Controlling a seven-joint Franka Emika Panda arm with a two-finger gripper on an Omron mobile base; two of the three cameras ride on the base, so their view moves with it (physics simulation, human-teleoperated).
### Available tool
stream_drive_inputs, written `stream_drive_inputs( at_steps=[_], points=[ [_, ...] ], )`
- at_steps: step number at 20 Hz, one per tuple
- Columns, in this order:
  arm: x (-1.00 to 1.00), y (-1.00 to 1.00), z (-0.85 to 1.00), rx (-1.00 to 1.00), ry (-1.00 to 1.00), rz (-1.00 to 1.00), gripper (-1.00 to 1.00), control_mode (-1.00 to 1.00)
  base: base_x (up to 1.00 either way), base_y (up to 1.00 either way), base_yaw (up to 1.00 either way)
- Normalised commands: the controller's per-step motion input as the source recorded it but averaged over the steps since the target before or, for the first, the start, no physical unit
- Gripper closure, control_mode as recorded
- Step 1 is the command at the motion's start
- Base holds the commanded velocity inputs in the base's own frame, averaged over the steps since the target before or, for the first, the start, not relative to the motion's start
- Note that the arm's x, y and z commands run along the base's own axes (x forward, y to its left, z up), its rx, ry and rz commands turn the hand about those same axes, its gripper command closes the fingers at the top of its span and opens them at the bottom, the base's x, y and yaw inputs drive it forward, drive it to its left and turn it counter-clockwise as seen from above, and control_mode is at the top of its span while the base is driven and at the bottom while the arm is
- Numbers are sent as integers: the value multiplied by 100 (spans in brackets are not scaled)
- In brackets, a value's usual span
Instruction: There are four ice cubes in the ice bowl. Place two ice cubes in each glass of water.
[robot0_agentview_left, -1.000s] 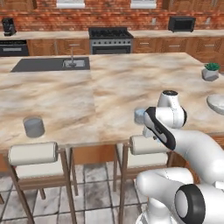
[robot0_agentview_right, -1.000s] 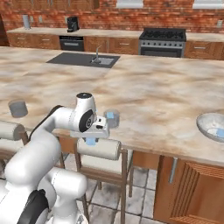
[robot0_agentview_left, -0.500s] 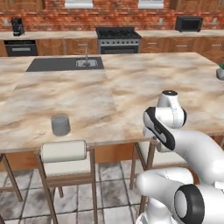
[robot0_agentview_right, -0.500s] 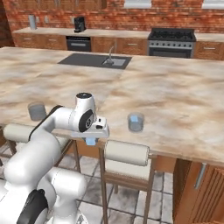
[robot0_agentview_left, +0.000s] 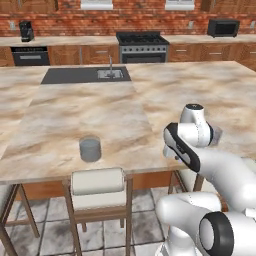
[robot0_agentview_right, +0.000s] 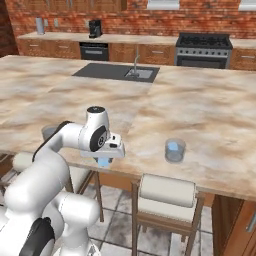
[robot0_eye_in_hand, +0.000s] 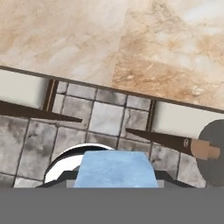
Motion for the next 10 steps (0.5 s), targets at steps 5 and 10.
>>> stream_drive_inputs(
  at_steps=[5,10],
  points=[
    [0,0,0,0,0,0,100,100,37,29,0],
    [0,0,0,0,0,0,100,100,37,19,0]
  ],
)
